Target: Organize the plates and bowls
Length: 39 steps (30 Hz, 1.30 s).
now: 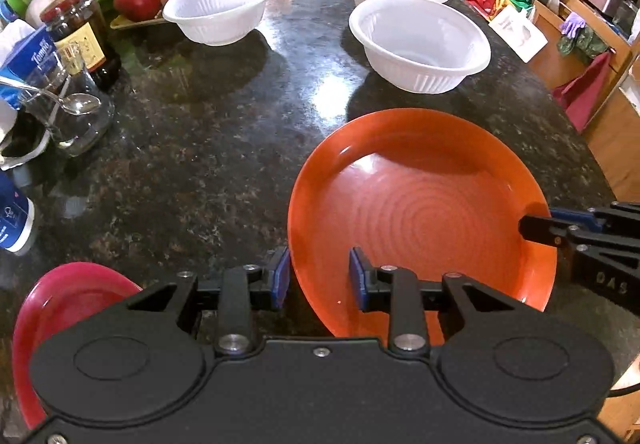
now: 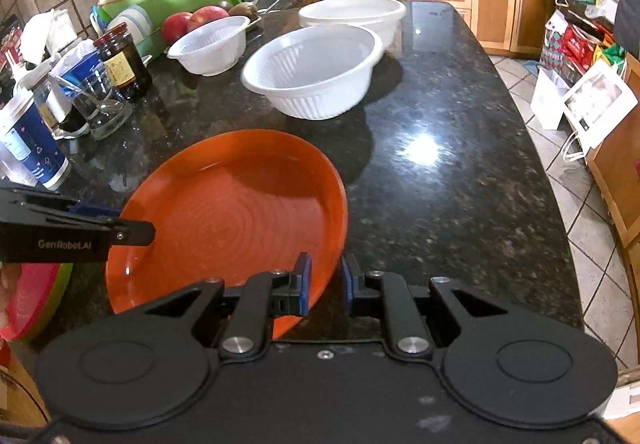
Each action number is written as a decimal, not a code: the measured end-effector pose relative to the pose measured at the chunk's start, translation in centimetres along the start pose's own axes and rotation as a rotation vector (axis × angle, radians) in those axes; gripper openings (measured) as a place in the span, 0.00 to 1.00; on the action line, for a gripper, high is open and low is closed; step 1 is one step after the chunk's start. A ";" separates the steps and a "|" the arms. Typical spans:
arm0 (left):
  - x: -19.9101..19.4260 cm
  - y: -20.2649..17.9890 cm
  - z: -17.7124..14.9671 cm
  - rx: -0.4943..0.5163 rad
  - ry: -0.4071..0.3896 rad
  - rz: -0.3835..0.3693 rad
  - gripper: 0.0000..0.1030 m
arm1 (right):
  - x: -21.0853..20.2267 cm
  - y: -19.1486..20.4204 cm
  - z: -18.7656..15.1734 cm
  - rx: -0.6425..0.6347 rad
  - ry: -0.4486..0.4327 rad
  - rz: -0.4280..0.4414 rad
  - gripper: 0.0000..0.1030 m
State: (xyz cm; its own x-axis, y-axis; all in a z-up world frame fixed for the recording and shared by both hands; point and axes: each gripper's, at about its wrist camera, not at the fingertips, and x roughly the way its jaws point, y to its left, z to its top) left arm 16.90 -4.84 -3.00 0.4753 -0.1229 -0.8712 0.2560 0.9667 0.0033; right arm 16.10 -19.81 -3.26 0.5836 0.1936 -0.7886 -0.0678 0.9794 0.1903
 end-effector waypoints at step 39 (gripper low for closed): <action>-1.2 -2.0 0.0 -0.258 -0.096 0.095 0.31 | 0.2 -2.5 2.5 -0.084 -0.096 0.106 0.15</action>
State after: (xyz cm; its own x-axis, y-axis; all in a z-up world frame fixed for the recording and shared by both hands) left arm 15.79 -6.60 -2.02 0.5672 -0.0380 -0.8227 -0.0099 0.9985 -0.0530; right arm 18.37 -22.36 -2.45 0.6442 0.2937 -0.7063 -0.1986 0.9559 0.2164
